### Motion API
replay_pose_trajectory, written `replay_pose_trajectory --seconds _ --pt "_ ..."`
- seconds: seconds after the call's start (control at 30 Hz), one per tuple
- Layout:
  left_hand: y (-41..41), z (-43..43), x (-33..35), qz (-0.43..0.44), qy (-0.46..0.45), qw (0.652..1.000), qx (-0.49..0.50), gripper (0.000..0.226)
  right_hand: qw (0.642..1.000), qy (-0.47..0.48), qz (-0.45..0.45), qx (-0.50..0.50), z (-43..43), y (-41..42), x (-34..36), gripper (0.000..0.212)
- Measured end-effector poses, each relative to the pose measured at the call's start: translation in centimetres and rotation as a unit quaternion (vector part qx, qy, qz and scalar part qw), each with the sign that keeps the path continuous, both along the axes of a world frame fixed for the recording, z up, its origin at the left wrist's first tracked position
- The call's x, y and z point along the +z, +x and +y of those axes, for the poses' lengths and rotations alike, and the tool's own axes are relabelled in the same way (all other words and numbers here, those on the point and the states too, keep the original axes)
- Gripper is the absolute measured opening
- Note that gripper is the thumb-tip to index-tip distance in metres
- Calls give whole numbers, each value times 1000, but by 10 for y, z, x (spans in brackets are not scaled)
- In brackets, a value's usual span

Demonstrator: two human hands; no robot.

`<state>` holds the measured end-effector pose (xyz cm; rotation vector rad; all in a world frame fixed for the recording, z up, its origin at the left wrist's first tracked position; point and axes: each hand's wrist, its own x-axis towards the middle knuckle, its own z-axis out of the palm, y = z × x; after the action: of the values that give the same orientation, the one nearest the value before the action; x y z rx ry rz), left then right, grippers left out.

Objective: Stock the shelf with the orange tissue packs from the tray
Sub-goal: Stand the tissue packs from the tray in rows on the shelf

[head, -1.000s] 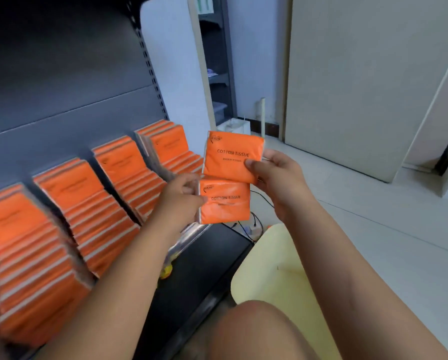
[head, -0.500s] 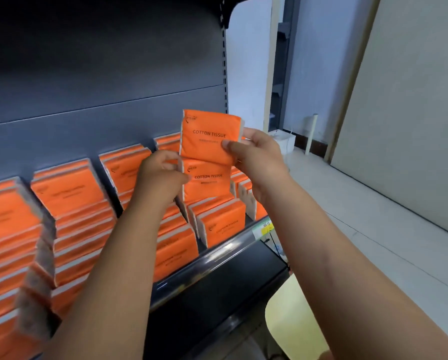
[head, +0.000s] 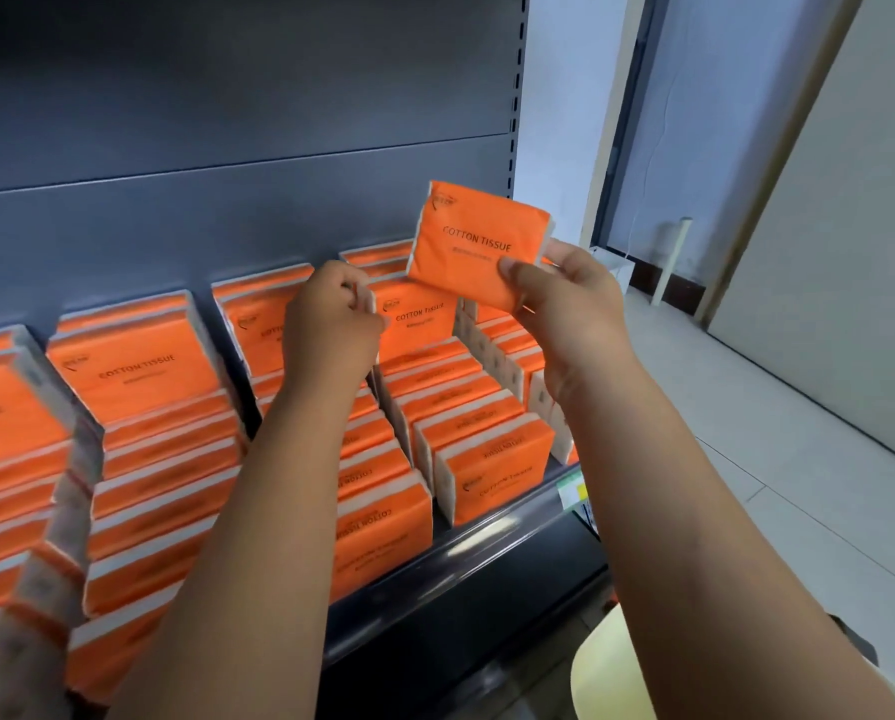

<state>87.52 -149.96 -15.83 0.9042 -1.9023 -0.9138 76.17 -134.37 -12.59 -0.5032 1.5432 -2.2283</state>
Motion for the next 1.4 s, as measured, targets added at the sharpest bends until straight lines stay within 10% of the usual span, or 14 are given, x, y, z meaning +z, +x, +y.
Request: replay_pose_trajectory --seconds 1.4 --pt "-16 -23 -20 -145 -138 972 126 18 998 16 -6 65 -37 -2 -31 31"
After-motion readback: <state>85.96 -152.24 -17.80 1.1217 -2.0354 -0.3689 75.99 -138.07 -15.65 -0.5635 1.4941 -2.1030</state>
